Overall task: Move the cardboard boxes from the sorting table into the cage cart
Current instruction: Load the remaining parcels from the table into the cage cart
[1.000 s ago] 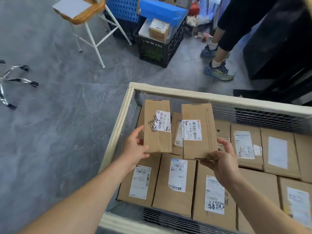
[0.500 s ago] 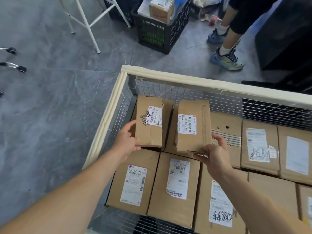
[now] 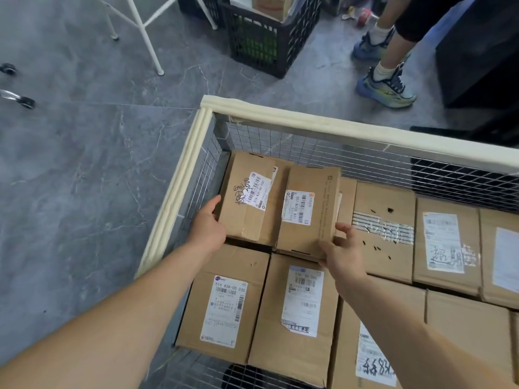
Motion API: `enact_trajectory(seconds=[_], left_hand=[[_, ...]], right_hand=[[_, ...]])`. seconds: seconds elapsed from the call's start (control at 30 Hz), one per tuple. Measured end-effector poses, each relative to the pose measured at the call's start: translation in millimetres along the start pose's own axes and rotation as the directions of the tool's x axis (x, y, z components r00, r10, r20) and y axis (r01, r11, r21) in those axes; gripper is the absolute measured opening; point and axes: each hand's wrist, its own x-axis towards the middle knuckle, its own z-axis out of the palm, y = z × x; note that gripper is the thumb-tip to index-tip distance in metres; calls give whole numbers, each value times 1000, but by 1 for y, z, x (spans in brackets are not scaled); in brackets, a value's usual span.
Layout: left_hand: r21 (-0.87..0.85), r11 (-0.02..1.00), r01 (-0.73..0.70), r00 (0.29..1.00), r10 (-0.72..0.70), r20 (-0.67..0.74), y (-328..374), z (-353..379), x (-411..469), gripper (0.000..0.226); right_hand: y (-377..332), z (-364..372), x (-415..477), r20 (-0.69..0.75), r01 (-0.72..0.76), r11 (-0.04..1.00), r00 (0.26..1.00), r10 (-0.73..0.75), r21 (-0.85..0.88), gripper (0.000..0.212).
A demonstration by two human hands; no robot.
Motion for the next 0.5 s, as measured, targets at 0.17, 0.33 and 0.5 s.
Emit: enact_trajectory(seconds=[0.17, 0.33, 0.5], left_hand=[[138, 989, -53, 997, 59, -45, 2, 3, 4, 73], [267, 962, -56, 997, 68, -38, 6, 4, 5, 73], [283, 957, -63, 998, 58, 25, 18, 1, 0, 76]], right_hand=[[4, 4, 5, -52, 14, 996, 999, -18, -92, 49], [5, 3, 2, -46, 57, 982, 997, -67, -178, 57], [-5, -4, -8, -2, 90, 968, 996, -93, -235, 64]])
